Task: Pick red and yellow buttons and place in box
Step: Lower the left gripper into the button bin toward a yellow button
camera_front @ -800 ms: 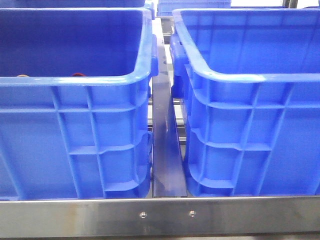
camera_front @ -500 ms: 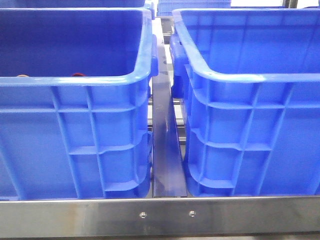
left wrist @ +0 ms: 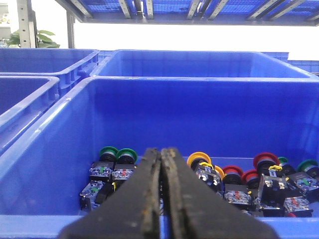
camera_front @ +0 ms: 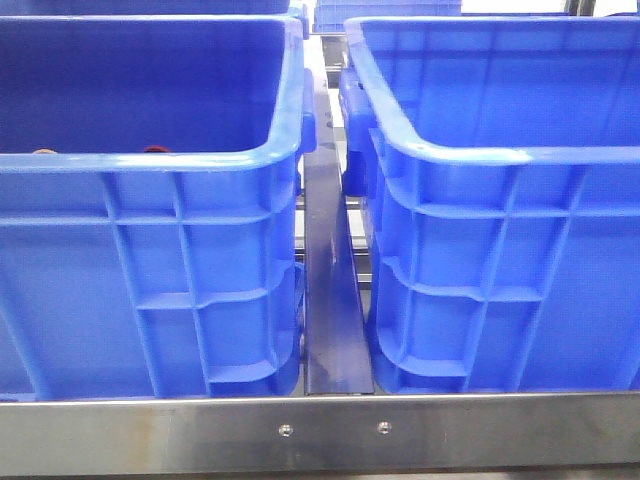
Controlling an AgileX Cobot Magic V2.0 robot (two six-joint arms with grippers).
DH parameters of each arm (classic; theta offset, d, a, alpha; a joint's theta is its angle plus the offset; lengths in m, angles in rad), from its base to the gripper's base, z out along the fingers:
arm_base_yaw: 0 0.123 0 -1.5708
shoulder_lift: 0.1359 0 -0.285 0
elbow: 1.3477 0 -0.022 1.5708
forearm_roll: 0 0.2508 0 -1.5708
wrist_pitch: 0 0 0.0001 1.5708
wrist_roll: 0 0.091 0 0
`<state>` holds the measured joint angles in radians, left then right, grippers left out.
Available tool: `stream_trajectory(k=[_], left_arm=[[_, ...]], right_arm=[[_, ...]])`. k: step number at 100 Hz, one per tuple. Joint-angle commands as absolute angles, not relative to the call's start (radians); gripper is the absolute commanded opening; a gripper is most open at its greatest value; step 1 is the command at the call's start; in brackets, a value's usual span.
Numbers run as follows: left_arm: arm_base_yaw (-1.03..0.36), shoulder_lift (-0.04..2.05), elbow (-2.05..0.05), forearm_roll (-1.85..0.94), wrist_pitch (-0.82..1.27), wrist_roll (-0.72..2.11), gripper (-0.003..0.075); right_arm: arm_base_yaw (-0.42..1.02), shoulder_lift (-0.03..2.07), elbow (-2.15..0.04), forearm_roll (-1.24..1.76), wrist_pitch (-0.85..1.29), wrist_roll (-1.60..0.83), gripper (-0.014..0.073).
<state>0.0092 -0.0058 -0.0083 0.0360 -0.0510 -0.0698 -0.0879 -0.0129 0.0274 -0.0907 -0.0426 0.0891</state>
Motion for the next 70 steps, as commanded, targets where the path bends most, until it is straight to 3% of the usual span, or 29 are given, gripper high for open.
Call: stream_trajectory(k=[1,28,56,63,70], left_arm=[[0.006,-0.036,-0.068,0.039,-0.075,-0.081,-0.0020],[0.004,0.015,-0.283,0.039,0.260,-0.081,-0.0020],[0.004,0.299,-0.484,0.042,0.454,-0.025,-0.0013],[0.004,0.390,-0.532,0.032,0.465,-0.025,0.0043],[0.004,0.484,-0.578,0.027,0.468,-0.025,0.0158]], right_arm=[[-0.085,-0.030,0.033,-0.089,-0.113,0.082,-0.0069],[-0.085,-0.030,0.033,-0.089,-0.113,0.082,-0.0069],[-0.085,-0.030,0.033,-0.089,-0.113,0.082,-0.0069],[-0.085,-0.030,0.033,-0.089,-0.113,0.082,-0.0069],[-0.085,-0.030,0.033,-0.089,-0.113,0.082,-0.0069]])
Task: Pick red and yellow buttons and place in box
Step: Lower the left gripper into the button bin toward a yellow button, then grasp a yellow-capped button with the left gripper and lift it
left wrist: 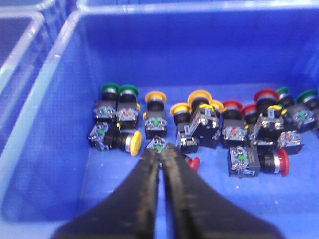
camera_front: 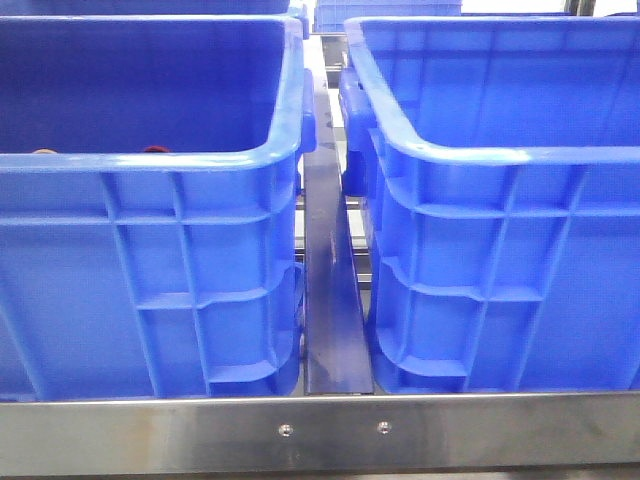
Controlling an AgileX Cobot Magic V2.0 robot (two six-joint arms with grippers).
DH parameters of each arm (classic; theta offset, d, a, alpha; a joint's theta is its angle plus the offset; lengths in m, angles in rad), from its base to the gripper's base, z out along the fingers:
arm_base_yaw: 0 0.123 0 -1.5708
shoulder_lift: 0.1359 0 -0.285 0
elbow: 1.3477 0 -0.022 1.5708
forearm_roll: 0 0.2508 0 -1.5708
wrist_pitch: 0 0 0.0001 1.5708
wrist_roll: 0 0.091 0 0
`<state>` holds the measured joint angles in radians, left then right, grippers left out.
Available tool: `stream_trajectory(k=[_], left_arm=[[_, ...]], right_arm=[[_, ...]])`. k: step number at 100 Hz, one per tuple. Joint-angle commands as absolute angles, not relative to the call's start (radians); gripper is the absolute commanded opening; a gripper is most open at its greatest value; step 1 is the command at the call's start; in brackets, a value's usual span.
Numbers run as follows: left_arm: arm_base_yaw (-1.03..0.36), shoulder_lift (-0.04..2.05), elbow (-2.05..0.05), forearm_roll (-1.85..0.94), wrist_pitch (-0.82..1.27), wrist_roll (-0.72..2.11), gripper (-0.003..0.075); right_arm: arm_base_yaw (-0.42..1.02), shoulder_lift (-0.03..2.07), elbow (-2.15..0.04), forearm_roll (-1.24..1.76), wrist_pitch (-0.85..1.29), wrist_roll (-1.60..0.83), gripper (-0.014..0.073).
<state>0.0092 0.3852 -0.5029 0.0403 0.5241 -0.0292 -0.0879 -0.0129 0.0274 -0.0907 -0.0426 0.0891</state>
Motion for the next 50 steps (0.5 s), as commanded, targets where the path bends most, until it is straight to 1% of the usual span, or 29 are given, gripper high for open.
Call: stream_trajectory(k=[1,4,5,7,8,9,12,17,19,24,41,50], left_arm=[[0.004,0.502,-0.587,0.027,0.468,-0.025,0.0188],[0.004,0.538,-0.604,0.027,0.468,-0.025,0.0254],[0.004,0.546,-0.612,0.027,0.468,-0.025,0.0288],[0.004,0.571,-0.621,0.027,0.468,-0.025,0.0324],[0.004,0.587,-0.629,0.027,0.468,-0.025,0.0360],[0.004,0.595,-0.633,0.027,0.468,-0.025,0.0378],[0.004,0.626,-0.654,0.027,0.468,-0.025,0.0463],[-0.002,0.677,-0.685,0.026,0.474,-0.025,0.0554],[-0.004,0.698,-0.699,0.026,0.483,-0.025,0.0579],[-0.020,0.746,-0.733,0.024,0.499,-0.025,0.0602],[-0.091,0.930,-0.864,0.022,0.604,-0.025,0.0596],[-0.121,1.024,-0.929,0.000,0.623,-0.025,0.0596]], right_arm=[[-0.085,-0.030,0.033,-0.089,-0.113,0.082,-0.0069],[-0.085,-0.030,0.033,-0.089,-0.113,0.082,-0.0069],[-0.085,-0.030,0.033,-0.089,-0.113,0.082,-0.0069],[-0.085,-0.030,0.033,-0.089,-0.113,0.082,-0.0069],[-0.085,-0.030,0.033,-0.089,-0.113,0.082,-0.0069],[-0.085,-0.030,0.033,-0.089,-0.113,0.082,-0.0069],[-0.085,-0.030,0.033,-0.089,-0.113,0.082,-0.0069],[-0.085,-0.030,0.033,-0.089,-0.113,0.082,-0.0069],[-0.085,-0.030,0.033,-0.089,-0.113,0.082,-0.0069],[-0.085,-0.030,0.033,-0.089,-0.113,0.082,-0.0069],[-0.085,-0.030,0.033,-0.089,-0.113,0.082,-0.0069],[-0.085,-0.030,0.033,-0.089,-0.113,0.082,-0.0069]])
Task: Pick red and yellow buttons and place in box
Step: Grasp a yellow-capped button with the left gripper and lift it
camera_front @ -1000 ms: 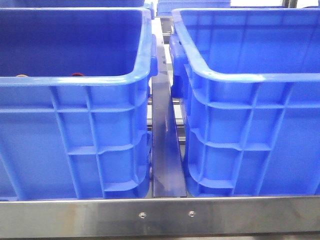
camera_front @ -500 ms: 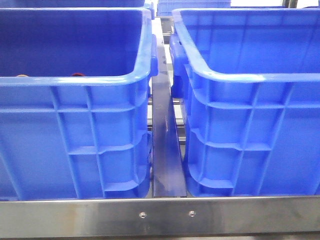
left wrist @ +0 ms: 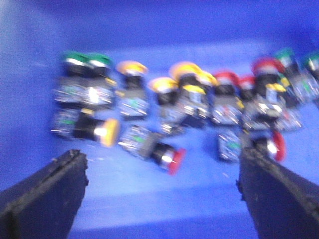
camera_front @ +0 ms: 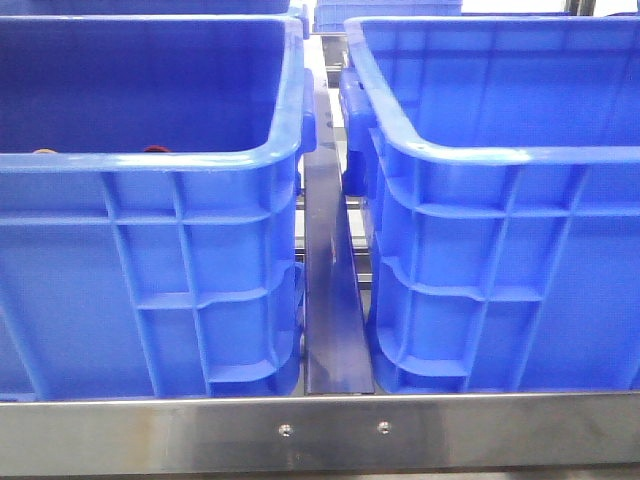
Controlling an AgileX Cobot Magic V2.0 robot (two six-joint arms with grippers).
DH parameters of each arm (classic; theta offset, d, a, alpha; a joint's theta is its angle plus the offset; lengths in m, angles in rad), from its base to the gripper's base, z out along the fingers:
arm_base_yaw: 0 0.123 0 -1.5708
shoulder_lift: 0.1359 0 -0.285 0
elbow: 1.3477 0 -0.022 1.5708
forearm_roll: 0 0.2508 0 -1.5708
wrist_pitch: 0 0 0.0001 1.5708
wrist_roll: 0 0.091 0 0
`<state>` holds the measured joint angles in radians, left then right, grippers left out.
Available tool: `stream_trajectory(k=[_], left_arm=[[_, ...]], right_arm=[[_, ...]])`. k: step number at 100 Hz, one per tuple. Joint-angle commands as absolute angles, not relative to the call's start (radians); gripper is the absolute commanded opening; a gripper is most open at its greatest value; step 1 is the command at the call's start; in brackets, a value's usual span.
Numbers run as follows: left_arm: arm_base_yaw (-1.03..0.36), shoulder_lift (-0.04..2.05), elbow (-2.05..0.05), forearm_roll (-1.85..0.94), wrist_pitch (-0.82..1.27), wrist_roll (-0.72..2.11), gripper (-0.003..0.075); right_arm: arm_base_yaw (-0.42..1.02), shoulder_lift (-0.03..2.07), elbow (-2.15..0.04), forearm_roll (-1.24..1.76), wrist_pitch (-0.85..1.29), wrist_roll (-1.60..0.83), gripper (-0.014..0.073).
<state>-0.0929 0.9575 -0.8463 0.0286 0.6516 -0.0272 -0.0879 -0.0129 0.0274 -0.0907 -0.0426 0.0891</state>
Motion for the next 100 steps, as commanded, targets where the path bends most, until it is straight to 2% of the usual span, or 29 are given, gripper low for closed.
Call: stream_trajectory(k=[1,38,82,100], left_arm=[[-0.123,1.031,-0.934,0.000,0.626,-0.025,0.0596],[-0.144,1.373,-1.204,-0.018,0.876,-0.025,0.0596],[-0.144,1.658,-1.391,-0.008,0.919,-0.025,0.0596],[-0.144,1.717,-1.427,-0.008,0.935,-0.025,0.0568]], right_arm=[[-0.085,-0.030,0.033,-0.089,-0.113,0.082,-0.0069],[-0.085,-0.030,0.033,-0.089,-0.113,0.082,-0.0069],[-0.085,-0.030,0.033,-0.089,-0.113,0.082,-0.0069],[-0.085,-0.030,0.033,-0.089,-0.113,0.082,-0.0069]])
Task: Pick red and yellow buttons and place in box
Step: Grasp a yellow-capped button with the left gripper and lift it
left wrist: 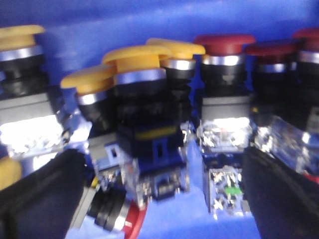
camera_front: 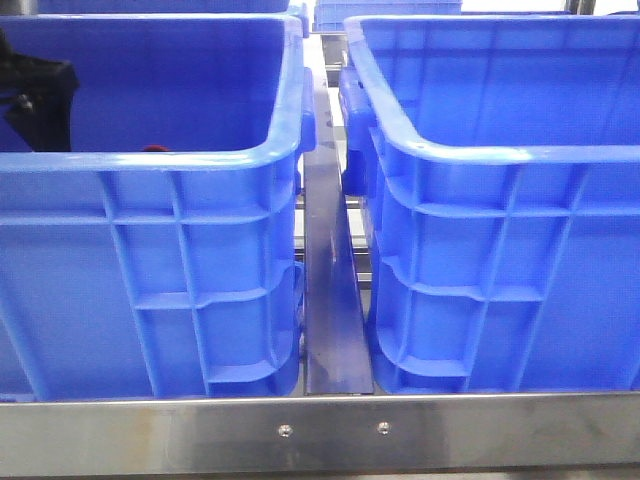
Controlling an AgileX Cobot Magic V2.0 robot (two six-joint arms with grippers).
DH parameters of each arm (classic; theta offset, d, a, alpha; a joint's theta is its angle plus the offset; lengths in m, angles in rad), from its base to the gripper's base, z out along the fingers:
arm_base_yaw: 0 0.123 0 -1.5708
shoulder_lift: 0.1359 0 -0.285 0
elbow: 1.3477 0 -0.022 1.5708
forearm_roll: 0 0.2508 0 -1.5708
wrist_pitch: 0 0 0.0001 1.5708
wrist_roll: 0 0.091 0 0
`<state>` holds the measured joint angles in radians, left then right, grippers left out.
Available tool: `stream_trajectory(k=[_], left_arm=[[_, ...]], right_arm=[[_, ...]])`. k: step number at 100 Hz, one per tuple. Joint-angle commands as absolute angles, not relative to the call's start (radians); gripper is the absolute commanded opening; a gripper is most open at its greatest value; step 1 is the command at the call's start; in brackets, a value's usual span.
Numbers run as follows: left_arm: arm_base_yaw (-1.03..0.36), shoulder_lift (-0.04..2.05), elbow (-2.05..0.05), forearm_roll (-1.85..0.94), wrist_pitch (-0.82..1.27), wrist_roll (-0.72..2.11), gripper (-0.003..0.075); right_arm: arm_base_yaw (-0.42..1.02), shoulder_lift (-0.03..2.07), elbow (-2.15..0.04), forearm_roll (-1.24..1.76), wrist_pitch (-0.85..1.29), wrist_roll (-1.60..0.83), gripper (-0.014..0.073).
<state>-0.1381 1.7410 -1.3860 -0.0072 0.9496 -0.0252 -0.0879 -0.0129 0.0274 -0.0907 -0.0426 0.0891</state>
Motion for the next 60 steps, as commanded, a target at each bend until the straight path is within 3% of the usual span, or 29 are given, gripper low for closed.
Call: stream_trajectory(k=[1,13,47,60], left_arm=[[-0.144,1.720,-1.427,-0.008,0.935,-0.025,0.0566],[-0.144,1.729,-1.427,-0.008,0.935,-0.025,0.0524],[-0.144,1.732,-1.427,-0.007,0.929,-0.025,0.0200],[-0.144,1.732,-1.427,-0.007,0.919,-0.025,0.0146]], right_arm=[[-0.085,-0.030,0.033,-0.089,-0.113,0.082,-0.0069],[-0.085,-0.030,0.033,-0.089,-0.113,0.082,-0.0069],[-0.085,-0.030,0.033,-0.089,-0.113,0.082,-0.0069],[-0.085,-0.030,0.033,-0.089,-0.113,0.082,-0.0069]])
